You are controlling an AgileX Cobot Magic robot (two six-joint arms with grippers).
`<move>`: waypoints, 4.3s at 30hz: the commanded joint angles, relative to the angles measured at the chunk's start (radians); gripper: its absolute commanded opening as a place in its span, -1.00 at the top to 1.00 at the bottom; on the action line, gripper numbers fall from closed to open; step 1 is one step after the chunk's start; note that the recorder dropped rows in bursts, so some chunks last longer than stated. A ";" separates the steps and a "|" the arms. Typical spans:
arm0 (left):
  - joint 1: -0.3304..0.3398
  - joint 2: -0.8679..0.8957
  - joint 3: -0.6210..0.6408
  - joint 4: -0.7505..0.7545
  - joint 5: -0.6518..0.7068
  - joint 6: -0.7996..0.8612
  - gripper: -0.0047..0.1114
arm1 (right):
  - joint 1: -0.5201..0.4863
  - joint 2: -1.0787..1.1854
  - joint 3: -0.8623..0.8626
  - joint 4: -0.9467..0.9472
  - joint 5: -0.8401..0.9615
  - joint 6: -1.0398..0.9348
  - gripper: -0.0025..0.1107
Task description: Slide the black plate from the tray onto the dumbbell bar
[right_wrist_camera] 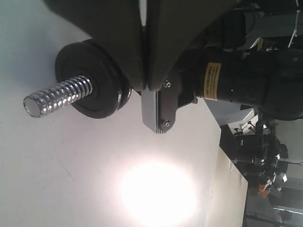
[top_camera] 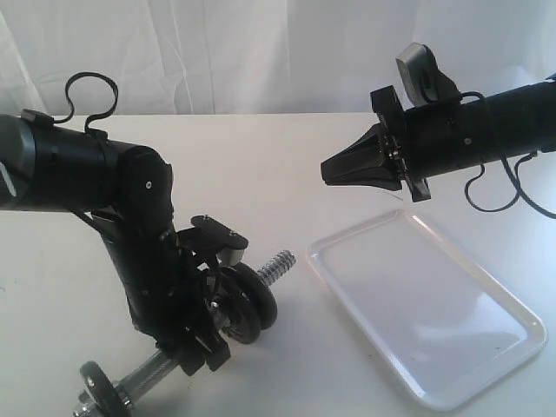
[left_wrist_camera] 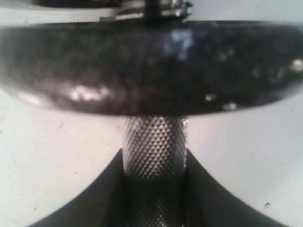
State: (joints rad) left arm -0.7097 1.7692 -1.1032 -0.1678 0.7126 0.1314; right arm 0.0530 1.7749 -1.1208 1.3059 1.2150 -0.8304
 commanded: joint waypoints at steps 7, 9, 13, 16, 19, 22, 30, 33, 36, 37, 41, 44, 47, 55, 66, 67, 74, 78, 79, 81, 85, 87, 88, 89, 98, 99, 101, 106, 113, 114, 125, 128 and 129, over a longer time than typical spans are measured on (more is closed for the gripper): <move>-0.001 -0.047 -0.050 -0.182 -0.016 -0.028 0.92 | -0.004 -0.011 -0.005 0.010 0.006 0.002 0.96; -0.001 -0.047 -0.050 -0.204 -0.023 -0.028 0.92 | -0.004 -0.011 -0.005 0.010 0.006 0.002 0.96; -0.001 -0.053 -0.050 -0.273 -0.057 -0.028 0.92 | -0.004 -0.011 -0.005 0.010 0.006 0.002 0.96; -0.001 -0.071 -0.050 -0.324 -0.084 -0.028 0.92 | -0.004 -0.011 -0.005 0.012 0.006 0.003 0.96; -0.001 -0.089 -0.050 -0.362 -0.095 -0.028 0.92 | -0.004 -0.011 -0.005 0.012 0.006 0.003 0.96; -0.001 -0.089 -0.050 -0.414 -0.111 -0.031 0.92 | -0.004 -0.011 -0.005 0.012 0.006 0.003 0.96; -0.001 -0.089 -0.050 -0.535 -0.179 -0.031 0.92 | -0.004 -0.011 -0.005 0.016 0.006 0.004 0.96; -0.001 -0.089 -0.045 -0.565 -0.194 -0.031 0.92 | -0.004 -0.011 -0.005 0.020 0.006 0.004 0.96; -0.001 -0.087 -0.034 -0.611 -0.220 -0.031 0.92 | -0.004 -0.011 -0.005 0.025 0.006 0.004 0.96; -0.001 -0.087 -0.027 -0.629 -0.232 -0.031 0.92 | -0.004 -0.011 -0.005 0.026 0.006 0.004 0.96; -0.001 -0.087 -0.002 -0.703 -0.278 -0.031 0.92 | -0.004 -0.011 -0.005 0.028 0.006 0.004 0.96; -0.001 -0.087 0.021 -0.750 -0.306 -0.031 0.92 | -0.004 -0.011 -0.005 0.028 0.006 0.004 0.96; -0.003 -0.087 0.028 -0.794 -0.322 -0.031 0.92 | -0.004 -0.011 -0.005 0.028 0.006 0.004 0.96; -0.081 -0.087 0.028 -0.895 -0.471 -0.031 0.92 | -0.004 -0.011 -0.005 0.028 0.006 0.004 0.96; -0.095 -0.087 0.045 -0.923 -0.526 -0.096 0.92 | -0.004 -0.011 -0.005 0.030 0.006 0.015 0.96; -0.100 -0.087 0.050 -0.923 -0.543 -0.110 0.92 | -0.004 -0.011 -0.005 0.030 0.006 0.023 0.96; -0.135 -0.087 0.069 -0.931 -0.642 -0.188 0.92 | -0.004 -0.011 -0.005 0.030 0.006 0.023 0.96; -0.141 -0.087 0.069 -0.931 -0.668 -0.238 0.92 | -0.004 -0.011 -0.005 0.030 0.006 0.023 0.96; -0.141 -0.087 0.069 -0.931 -0.672 -0.240 0.92 | -0.004 -0.011 -0.005 0.030 0.006 0.023 0.96; -0.141 -0.087 0.071 -0.931 -0.692 -0.263 0.92 | -0.004 -0.011 -0.005 0.030 0.006 0.023 0.96; -0.176 -0.087 0.109 -0.933 -0.786 -0.349 0.92 | -0.004 -0.011 -0.005 0.030 0.006 0.023 0.96; -0.180 -0.087 0.114 -0.937 -0.797 -0.364 0.92 | -0.004 -0.011 -0.005 0.030 0.006 0.023 0.96; -0.182 -0.087 0.114 -0.942 -0.799 -0.364 0.92 | -0.004 -0.011 -0.005 0.030 0.006 0.023 0.96; -0.182 -0.087 0.114 -0.947 -0.799 -0.364 0.92 | -0.004 -0.011 -0.005 0.030 0.006 0.023 0.96; -0.250 -0.087 0.114 -1.027 -0.910 -0.358 0.92 | -0.004 -0.011 -0.005 0.033 0.006 0.023 0.96; -0.255 -0.087 0.114 -1.038 -0.925 -0.347 0.92 | -0.004 -0.011 -0.005 0.033 0.006 0.023 0.96; -0.257 -0.087 0.114 -1.054 -0.928 -0.330 0.92 | -0.004 -0.011 -0.005 0.036 0.006 0.023 0.96; -0.257 -0.087 0.114 -1.110 -0.937 -0.264 0.92 | -0.004 -0.011 -0.005 0.036 0.006 0.023 0.96; -0.257 -0.081 0.114 -1.270 -0.946 -0.089 0.92 | -0.004 -0.011 -0.005 0.036 0.006 0.023 0.96; -0.257 -0.081 0.114 -1.270 -0.946 -0.080 0.92 | -0.004 -0.011 -0.005 0.036 0.006 0.023 0.96; -0.257 -0.033 0.114 -1.273 -0.928 -0.049 0.92 | -0.004 -0.011 -0.005 0.036 0.006 0.023 0.96; -0.257 -0.022 0.114 -1.273 -0.924 -0.064 0.92 | -0.004 -0.011 -0.005 0.036 0.006 0.023 0.96; -0.257 -0.018 0.114 -1.278 -0.927 -0.067 0.92 | -0.004 -0.011 -0.005 0.036 0.006 0.023 0.96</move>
State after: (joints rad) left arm -0.9632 1.7996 -0.9646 -1.4275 -0.2087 0.0708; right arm 0.0530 1.7749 -1.1208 1.3278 1.2150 -0.8061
